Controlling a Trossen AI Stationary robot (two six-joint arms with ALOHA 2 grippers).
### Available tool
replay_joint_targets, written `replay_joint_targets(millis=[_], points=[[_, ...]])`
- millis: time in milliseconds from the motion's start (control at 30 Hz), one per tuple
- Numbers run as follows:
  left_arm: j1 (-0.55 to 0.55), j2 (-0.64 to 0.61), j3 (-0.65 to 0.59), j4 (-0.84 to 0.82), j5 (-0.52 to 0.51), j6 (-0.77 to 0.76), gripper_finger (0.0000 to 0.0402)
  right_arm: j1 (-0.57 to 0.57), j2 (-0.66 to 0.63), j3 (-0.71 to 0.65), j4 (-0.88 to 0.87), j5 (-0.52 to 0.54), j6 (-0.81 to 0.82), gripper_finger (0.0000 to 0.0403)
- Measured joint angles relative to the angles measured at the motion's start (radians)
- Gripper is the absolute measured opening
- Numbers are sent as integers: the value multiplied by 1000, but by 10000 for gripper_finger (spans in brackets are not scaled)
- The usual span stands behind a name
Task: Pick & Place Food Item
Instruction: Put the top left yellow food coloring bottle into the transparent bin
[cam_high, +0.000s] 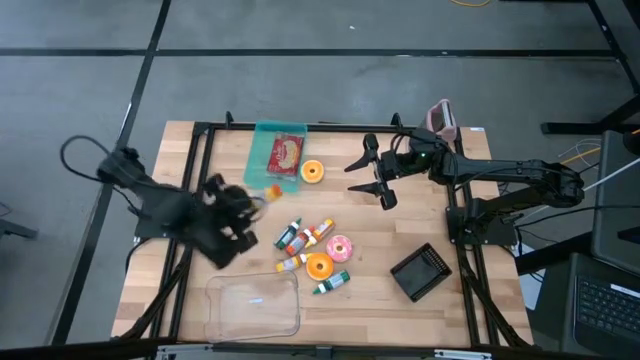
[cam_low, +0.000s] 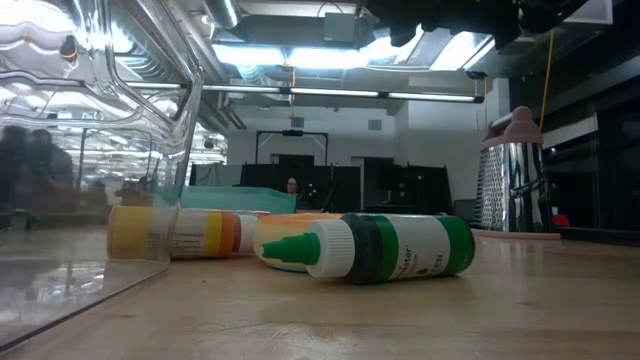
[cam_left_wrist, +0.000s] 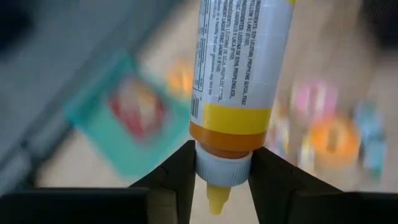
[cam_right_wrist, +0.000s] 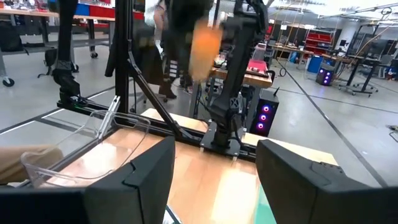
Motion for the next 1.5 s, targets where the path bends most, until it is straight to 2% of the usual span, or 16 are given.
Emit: replay_joint_targets(millis=[133,167,233,400,600,700,833,900,967,1067,1233,1367,1500], points=[[-172,-55,0,166,-470,163,115,0,0,0,-5,0,1,222],[-215,-59,0,204,-555,225,115,0,0,0,-6,0,3,222],[-287,-60,0,254,-646,310,115,0,0,0,-6,0,13,222],[-411,-19,0,352,-628,403,115,0,0,1,-13,0,16,222],[-509,49,-1,650,-619,751,115,0,0,1,-13,0,18,222],[-508,61,-1,868,-426,933,115,0,0,1,-13,4,18,222],[-431,70,-1,1286,-21,1319,115,-1,0,1,-1,27,18,222],[-377,72,0,1374,225,1448,115,-1,0,1,0,27,23,222],[-319,72,0,1363,362,1486,115,0,0,1,-3,27,23,222],[-210,73,0,1199,439,1347,115,0,0,1,-14,27,23,222],[38,135,-21,1077,865,913,115,0,0,1,-59,27,23,222],[168,216,-23,830,1090,614,115,0,0,1,-73,27,22,222],[226,263,-23,609,1283,419,114,0,0,1,-73,27,23,222]])
